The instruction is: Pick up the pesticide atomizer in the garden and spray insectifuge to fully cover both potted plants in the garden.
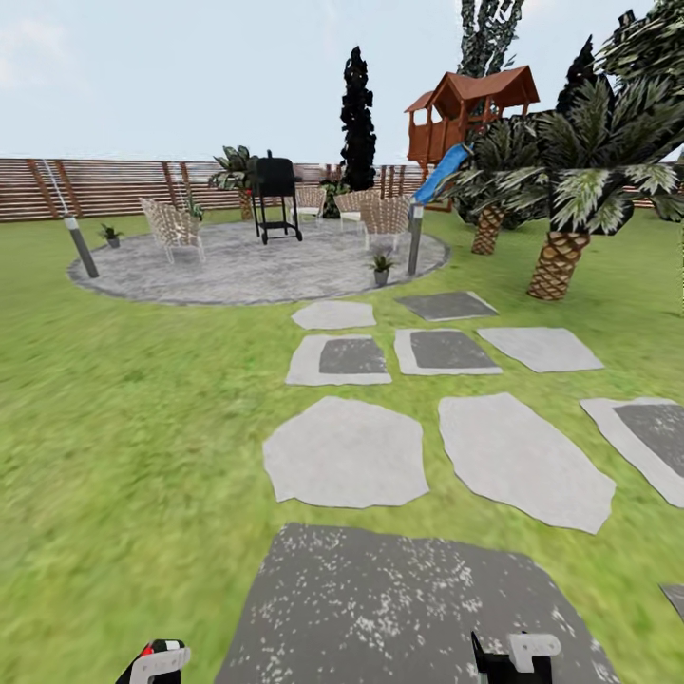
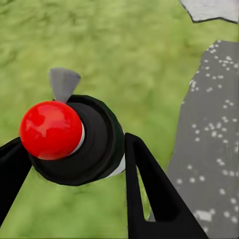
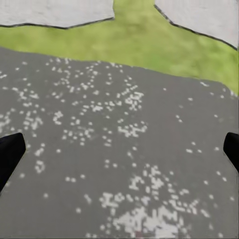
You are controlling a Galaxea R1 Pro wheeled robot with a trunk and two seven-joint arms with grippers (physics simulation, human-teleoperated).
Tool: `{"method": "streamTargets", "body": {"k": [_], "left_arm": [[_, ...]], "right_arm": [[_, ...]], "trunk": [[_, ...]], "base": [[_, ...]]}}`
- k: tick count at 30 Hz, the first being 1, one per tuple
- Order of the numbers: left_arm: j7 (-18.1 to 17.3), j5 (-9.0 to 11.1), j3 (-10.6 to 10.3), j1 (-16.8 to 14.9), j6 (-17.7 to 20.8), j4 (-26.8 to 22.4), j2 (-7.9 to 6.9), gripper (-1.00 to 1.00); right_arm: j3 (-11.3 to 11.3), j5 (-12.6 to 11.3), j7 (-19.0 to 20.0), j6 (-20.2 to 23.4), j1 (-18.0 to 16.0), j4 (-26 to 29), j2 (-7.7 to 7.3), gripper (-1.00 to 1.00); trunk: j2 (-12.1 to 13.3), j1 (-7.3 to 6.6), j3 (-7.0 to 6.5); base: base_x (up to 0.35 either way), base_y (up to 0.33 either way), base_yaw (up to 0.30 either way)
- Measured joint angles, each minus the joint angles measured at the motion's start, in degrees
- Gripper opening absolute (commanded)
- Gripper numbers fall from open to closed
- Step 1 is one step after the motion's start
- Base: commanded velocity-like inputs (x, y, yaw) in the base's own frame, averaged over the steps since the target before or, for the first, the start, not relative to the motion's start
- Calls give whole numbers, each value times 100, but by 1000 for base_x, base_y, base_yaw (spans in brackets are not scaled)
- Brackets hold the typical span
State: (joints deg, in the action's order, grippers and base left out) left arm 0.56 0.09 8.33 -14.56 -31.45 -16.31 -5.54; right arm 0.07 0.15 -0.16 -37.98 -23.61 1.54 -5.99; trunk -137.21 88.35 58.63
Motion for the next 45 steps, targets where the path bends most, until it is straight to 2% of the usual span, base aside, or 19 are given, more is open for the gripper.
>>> {"method": "streamTargets", "body": {"k": [45], "left_arm": [[0,0,-1,0,0,0,0,-100]], "right_arm": [[1,0,8,-3,0,0,-16,100]], "trunk": [[0,0,0]], "base": [[340,0,0]]}}
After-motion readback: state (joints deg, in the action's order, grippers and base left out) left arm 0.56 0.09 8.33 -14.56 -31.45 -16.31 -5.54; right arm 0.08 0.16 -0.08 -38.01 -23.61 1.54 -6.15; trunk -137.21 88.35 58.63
